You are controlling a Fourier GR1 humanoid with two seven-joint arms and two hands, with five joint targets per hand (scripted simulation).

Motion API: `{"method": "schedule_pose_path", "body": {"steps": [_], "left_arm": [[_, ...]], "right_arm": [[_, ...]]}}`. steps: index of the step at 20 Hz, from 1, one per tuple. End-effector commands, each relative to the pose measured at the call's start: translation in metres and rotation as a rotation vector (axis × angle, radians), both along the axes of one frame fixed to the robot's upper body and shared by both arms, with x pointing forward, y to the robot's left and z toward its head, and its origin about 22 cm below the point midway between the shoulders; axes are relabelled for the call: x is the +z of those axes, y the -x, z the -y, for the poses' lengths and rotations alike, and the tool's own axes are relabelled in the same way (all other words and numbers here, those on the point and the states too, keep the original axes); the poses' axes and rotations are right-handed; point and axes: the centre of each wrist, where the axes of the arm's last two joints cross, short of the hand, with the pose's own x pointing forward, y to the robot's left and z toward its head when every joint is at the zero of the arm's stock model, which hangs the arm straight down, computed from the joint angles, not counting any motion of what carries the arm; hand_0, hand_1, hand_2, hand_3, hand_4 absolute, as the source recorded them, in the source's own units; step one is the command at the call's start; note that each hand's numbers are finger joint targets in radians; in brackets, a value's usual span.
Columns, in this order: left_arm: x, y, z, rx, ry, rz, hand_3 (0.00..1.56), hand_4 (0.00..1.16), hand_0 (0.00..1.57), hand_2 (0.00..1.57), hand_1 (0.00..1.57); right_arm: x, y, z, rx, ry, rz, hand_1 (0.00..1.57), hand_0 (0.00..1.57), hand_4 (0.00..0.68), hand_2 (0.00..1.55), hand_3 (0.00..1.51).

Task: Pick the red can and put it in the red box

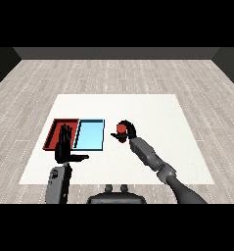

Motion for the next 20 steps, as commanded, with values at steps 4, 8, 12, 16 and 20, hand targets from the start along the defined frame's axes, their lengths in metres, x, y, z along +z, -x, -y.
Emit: {"method": "schedule_pose_path", "body": {"steps": [4,8,12,16,20], "left_arm": [[0.002,-0.002,0.005,-0.009,0.028,0.001,0.00,0.00,0.00,0.00,0.00],[0.005,-0.001,-0.010,-0.024,0.006,-0.017,0.00,0.00,0.00,0.00,0.00],[-0.033,0.007,-0.012,-0.023,0.001,-0.014,0.00,0.00,0.00,0.00,0.00],[-0.020,0.007,0.008,-0.036,-0.034,-0.012,0.00,0.00,0.00,0.00,0.00],[0.027,0.000,0.016,-0.135,-0.038,-0.001,0.00,0.00,0.00,0.00,0.00]], "right_arm": [[0.004,-0.005,-0.001,-0.003,0.038,0.035,1.53,1.53,0.580,1.47,1.40],[0.011,-0.012,0.004,-0.028,0.000,0.107,1.54,1.54,0.586,1.47,1.38],[0.033,-0.013,-0.010,-0.027,-0.017,0.167,1.54,1.54,0.582,1.46,1.38],[0.049,-0.008,-0.003,-0.032,-0.020,0.227,1.52,1.52,0.608,1.46,1.38],[0.078,-0.011,0.012,-0.027,-0.065,0.362,1.51,1.51,0.641,1.47,1.41]]}}
